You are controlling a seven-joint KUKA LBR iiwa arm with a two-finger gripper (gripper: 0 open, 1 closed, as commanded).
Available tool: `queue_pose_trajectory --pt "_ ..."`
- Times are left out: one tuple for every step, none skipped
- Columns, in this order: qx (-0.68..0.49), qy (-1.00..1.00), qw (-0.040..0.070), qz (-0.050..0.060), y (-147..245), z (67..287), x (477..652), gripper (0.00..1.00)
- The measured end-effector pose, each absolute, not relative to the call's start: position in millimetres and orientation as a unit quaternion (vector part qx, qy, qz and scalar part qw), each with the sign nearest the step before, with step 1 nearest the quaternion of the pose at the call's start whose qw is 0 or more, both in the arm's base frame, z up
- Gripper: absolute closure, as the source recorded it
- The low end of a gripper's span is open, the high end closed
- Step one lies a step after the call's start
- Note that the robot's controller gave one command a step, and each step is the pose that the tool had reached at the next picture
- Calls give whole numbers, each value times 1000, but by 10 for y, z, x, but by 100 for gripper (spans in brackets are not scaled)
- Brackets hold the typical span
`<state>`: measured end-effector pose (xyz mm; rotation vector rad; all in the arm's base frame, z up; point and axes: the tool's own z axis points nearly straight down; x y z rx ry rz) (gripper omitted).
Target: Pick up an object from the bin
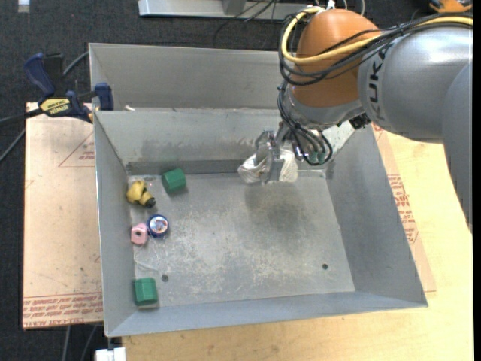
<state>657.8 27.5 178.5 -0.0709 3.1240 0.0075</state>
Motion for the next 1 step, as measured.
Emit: queue_pose_trajectory --pt "0 1000 14 4 531 2313 6506 100"
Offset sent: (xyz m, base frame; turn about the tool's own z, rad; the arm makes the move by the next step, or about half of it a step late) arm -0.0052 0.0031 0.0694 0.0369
